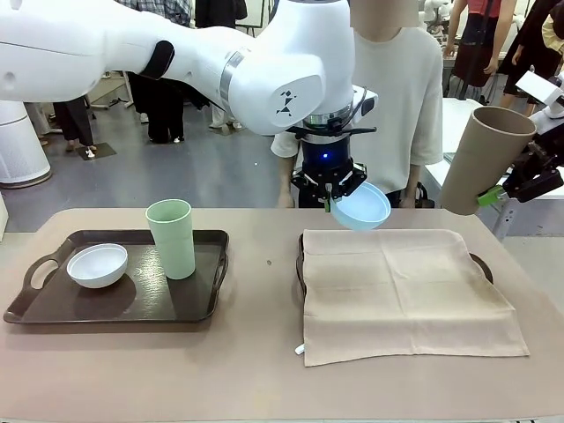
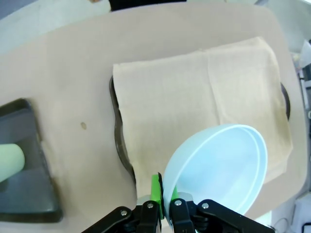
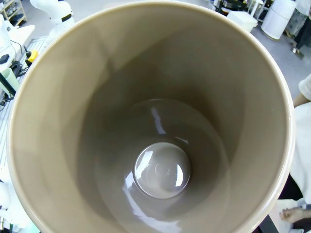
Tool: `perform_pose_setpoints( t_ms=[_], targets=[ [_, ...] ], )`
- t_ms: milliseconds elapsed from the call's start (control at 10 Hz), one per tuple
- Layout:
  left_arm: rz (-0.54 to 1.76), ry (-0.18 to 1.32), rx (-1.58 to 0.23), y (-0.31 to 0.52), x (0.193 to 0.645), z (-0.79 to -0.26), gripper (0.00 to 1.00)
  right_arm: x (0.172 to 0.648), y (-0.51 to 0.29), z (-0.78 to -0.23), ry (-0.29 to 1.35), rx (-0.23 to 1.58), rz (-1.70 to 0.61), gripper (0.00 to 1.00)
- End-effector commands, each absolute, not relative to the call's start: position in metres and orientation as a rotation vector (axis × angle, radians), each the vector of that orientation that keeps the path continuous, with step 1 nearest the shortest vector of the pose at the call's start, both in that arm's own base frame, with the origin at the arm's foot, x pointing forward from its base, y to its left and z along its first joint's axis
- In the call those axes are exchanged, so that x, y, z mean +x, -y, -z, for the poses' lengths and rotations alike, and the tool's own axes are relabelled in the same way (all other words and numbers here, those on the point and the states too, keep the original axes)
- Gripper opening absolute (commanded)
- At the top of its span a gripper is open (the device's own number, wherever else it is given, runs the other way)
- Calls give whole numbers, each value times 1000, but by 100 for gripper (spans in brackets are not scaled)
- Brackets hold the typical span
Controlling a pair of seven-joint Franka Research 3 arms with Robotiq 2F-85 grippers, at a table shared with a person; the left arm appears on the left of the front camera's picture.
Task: Set up a tray with a mat and arrange the tableware.
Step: Place the Picnic Bowl and Reusable plastic cup back onto the Handle tray in front of the human's position.
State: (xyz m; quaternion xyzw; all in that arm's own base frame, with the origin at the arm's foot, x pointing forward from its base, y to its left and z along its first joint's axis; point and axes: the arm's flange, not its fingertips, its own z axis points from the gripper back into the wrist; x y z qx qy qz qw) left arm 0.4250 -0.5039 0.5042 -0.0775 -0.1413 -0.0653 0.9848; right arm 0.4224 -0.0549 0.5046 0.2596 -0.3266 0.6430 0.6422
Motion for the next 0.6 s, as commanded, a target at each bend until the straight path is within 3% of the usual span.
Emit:
perform_pose_setpoints(
  t_ms=[0,500],
  targets=[
    [112,234,-213,496,433,-488,5,432,58,-482,697,640,-1475,78],
    [173,179,-352,484,444,-406,5,452,67,-388,597,735,-1483,78]
  ],
)
